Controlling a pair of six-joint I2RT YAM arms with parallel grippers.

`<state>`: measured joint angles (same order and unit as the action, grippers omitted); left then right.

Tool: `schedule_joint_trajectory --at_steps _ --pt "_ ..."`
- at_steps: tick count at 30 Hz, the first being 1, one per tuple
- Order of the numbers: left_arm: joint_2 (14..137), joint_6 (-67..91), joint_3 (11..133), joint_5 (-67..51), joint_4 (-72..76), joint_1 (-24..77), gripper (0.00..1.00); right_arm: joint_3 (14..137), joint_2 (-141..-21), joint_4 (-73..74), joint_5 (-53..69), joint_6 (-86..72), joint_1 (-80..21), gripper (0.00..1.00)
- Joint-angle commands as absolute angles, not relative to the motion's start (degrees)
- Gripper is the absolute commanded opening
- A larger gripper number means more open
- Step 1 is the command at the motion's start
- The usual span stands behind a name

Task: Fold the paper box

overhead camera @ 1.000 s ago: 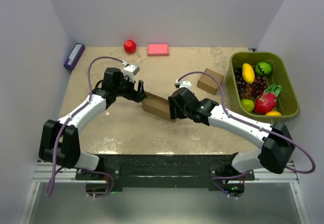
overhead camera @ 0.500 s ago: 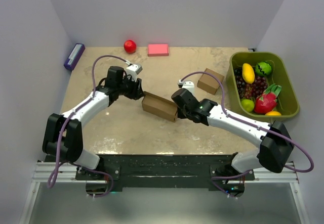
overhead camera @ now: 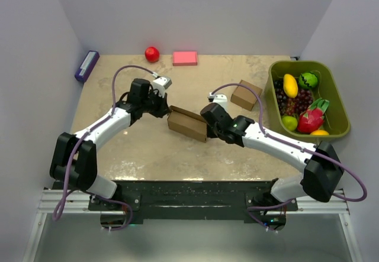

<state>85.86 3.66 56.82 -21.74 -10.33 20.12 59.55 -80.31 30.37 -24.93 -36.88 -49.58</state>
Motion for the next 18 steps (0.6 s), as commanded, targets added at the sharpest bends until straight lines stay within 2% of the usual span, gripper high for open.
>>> schedule_joint_trajectory --at_steps 1,18 --pt "84.1 3.9 57.8 -20.4 -10.0 22.3 0.0 62.2 -80.7 26.9 -25.2 -38.5 -49.6 0.0" --pt "83.5 4.2 57.9 -16.5 -11.6 23.6 0.0 62.0 -80.6 28.2 -24.3 -39.8 -49.6 0.0"
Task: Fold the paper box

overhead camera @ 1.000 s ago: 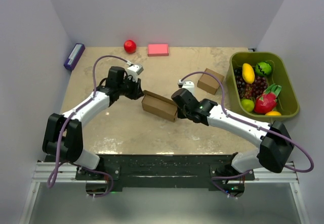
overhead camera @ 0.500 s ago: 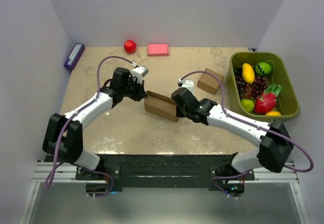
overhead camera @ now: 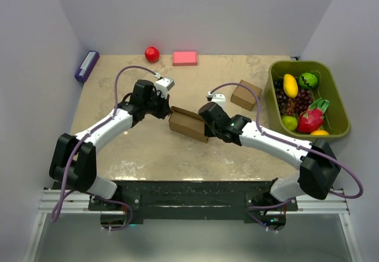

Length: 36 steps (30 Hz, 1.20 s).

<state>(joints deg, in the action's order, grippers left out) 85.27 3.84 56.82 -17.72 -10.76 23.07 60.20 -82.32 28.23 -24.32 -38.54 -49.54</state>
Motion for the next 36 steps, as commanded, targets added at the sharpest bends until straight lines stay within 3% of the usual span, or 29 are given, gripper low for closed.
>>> schedule_joint_trajectory --at_steps 1,36 --pt "83.4 4.2 57.9 -16.2 -11.7 23.6 0.0 62.0 -80.4 28.6 -24.6 -39.8 -49.6 0.0" --pt "82.7 4.7 57.5 -16.3 -11.3 23.6 0.0 56.9 -81.8 29.0 -24.2 -41.0 -49.7 0.0"
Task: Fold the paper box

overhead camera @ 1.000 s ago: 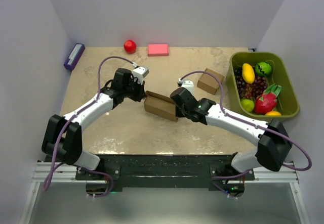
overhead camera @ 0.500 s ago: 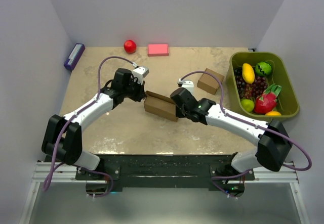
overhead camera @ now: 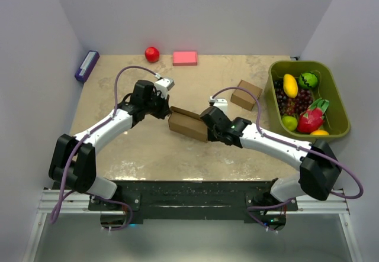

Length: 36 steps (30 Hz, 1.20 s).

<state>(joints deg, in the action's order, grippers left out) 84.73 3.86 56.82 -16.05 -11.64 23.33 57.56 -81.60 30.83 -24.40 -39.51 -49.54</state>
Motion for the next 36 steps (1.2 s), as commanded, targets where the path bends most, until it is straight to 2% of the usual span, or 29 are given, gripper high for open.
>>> schedule_joint_trajectory --at_steps 1,8,10,11,13,14,17,19,29,36 --pt "82.8 4.7 57.3 -16.3 -11.3 23.6 0.0 56.7 -81.8 28.7 -24.0 -41.1 -49.7 0.0" --pt "82.6 4.9 57.1 -16.3 -11.3 24.1 0.0 57.8 -81.3 27.9 -22.4 -41.4 -49.7 0.0" --pt "82.3 4.9 57.0 -15.7 -11.6 24.1 0.0 59.1 -80.8 29.4 -22.6 -41.3 -49.7 0.13" --pt "82.2 4.9 56.9 -15.4 -11.5 24.2 0.0 59.8 -80.3 31.5 -23.7 -41.1 -49.7 0.27" --pt "81.7 5.1 56.6 -15.0 -11.7 24.3 0.0 61.1 -78.3 33.6 -25.2 -40.8 -49.7 0.41" --pt "81.5 5.1 56.6 -14.5 -11.8 24.4 0.0 61.6 -77.8 35.2 -26.3 -40.6 -49.7 0.53" --pt "81.0 5.4 56.3 -13.0 -12.3 24.9 0.0 63.7 -76.4 38.2 -27.8 -39.8 -49.7 0.6" --pt "80.6 5.5 56.2 -12.8 -12.4 25.0 0.0 64.5 -76.3 38.6 -28.7 -39.1 -49.5 0.58" --pt "80.2 5.7 56.2 -12.7 -12.7 25.3 0.0 65.0 -79.6 36.1 -28.2 -38.1 -49.3 0.35" --pt "80.2 5.8 56.2 -12.7 -12.7 25.4 0.0 65.0 -81.2 33.6 -29.1 -36.5 -49.2 0.31"
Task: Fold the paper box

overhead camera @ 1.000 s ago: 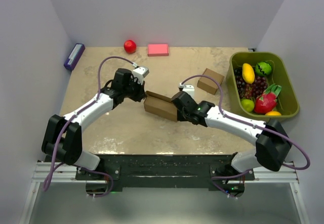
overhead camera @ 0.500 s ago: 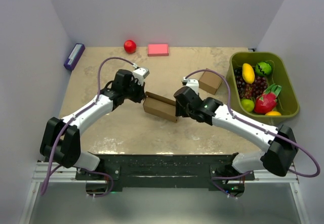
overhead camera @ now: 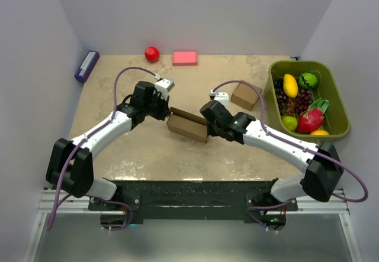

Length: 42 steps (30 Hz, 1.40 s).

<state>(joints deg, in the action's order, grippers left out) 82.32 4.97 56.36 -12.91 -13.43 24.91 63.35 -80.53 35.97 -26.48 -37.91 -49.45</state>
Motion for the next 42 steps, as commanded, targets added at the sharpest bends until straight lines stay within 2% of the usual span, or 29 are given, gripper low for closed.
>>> schedule_joint_trajectory --at_steps 1,3,7,12,42 --pt "80.3 5.8 56.2 -12.8 -12.7 25.4 0.0 65.3 -81.6 33.4 -29.2 -36.2 -49.3 0.31" --pt "80.5 5.9 56.2 -13.1 -12.7 25.5 0.0 65.6 -82.9 33.3 -29.1 -36.0 -49.3 0.27" --pt "81.1 6.0 56.2 -12.8 -12.8 25.9 0.0 66.3 -83.8 32.9 -27.6 -36.2 -49.3 0.1" --pt "81.6 5.9 56.2 -11.8 -13.0 26.5 0.0 67.2 -84.3 32.7 -25.1 -37.4 -49.3 0.0" --pt "82.3 5.8 55.7 -7.6 -14.5 30.4 0.0 71.7 -90.6 33.6 -21.6 -44.4 -49.3 0.0"
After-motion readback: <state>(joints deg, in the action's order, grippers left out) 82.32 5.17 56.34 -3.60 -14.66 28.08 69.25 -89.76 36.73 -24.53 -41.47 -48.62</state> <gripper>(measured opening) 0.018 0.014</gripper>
